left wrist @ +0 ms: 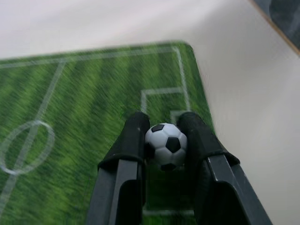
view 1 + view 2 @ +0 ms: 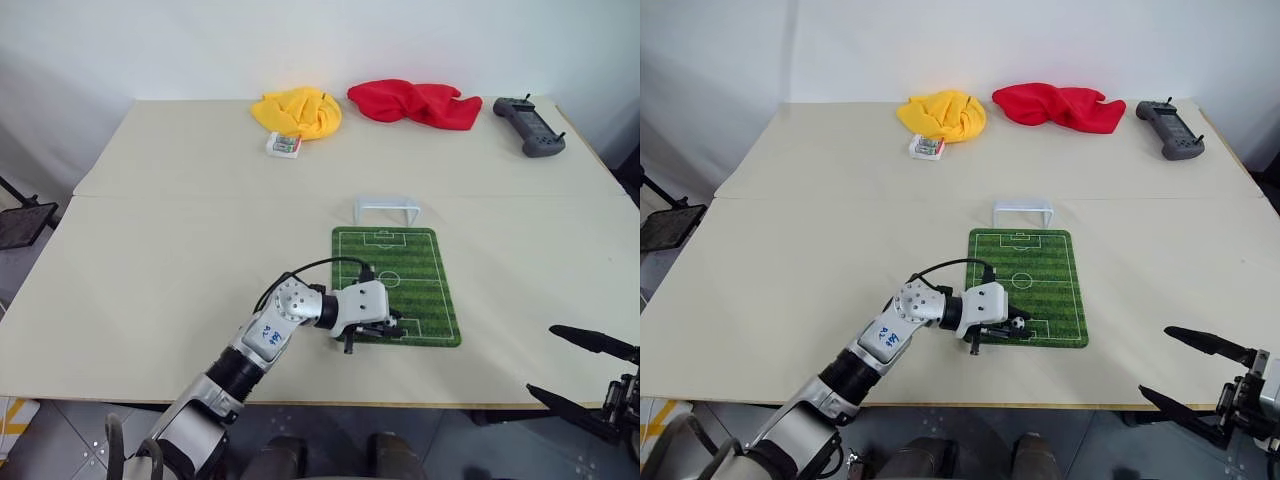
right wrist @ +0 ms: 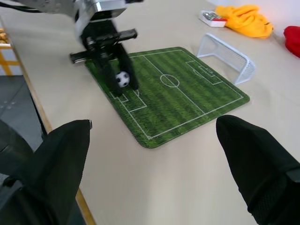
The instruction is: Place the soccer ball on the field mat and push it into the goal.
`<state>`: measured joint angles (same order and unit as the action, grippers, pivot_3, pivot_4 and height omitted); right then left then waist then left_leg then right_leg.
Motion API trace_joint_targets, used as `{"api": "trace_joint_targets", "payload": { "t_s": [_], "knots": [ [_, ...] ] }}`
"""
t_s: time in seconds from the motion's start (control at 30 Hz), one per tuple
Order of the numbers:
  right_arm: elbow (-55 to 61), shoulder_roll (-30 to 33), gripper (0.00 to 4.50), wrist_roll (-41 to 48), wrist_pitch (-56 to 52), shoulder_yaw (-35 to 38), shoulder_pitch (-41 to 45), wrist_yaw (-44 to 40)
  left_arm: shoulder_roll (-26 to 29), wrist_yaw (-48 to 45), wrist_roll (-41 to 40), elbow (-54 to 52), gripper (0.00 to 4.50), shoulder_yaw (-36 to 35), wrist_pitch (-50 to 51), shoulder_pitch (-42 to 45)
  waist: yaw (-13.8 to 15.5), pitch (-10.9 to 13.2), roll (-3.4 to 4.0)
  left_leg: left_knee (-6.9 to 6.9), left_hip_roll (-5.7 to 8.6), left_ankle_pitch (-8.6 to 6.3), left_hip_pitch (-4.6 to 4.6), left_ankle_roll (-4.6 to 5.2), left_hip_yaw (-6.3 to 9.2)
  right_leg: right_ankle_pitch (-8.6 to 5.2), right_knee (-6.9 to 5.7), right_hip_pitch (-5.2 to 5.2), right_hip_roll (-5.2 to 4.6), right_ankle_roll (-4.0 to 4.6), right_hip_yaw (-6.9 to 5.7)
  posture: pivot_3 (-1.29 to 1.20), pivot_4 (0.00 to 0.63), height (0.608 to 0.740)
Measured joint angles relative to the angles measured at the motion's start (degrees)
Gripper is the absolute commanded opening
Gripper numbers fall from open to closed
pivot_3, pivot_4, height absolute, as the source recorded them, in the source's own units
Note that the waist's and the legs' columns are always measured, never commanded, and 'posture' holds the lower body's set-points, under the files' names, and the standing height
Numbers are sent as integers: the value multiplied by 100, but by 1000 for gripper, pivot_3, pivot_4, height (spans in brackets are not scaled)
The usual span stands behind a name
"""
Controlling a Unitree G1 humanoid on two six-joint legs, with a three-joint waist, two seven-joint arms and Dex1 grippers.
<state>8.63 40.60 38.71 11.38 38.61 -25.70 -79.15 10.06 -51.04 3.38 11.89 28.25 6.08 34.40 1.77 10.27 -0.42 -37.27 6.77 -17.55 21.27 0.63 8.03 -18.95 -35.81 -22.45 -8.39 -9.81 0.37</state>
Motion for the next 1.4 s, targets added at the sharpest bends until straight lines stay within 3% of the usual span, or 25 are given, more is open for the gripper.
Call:
{"api": "trace_joint_targets", "payload": {
  "t_s": [0.47, 0.7, 1.1, 1.3, 1.4],
  "knots": [
    [99, -109, 4500, -101, -1, -228, 30, 180, -48, 73, 62, -239, 853, 104, 137, -90, 9, -1, 2, 0, 0, 0, 0, 1, 0, 0, -1, 0, 0, 0, 0, 0, 150, 740],
    [122, -136, 4500, -105, -1, -244, 39, 251, -64, 91, 63, -240, 3096, 109, 206, -97, 10, -1, 2, 0, 0, 0, 0, 1, 0, 0, -1, 0, 0, 0, 0, 0, 150, 740],
    [143, -137, 4500, -104, -23, -440, 53, 298, -214, 146, -6, -249, 3096, -7, 141, -95, 12, -1, 2, -1, 0, 0, 0, 0, 0, 0, -1, 0, 0, 0, 0, 0, 150, 740],
    [157, -133, 4500, -103, -36, -447, 70, 302, -54, -243, -774, -861, 3096, -555, 376, 27, -8, -2, 3, -1, -1, 0, 0, 0, 0, 0, -4, -1, 0, 0, -1, 0, 150, 740],
    [127, -136, 4500, -101, -15, -445, 176, 307, 388, -532, -1032, -1365, 2509, -737, 701, 67, -43, -7, 12, 2, -2, 0, -6, 0, -1, 0, -6, 0, 0, 1, 1, 0, 150, 740]
  ]
}}
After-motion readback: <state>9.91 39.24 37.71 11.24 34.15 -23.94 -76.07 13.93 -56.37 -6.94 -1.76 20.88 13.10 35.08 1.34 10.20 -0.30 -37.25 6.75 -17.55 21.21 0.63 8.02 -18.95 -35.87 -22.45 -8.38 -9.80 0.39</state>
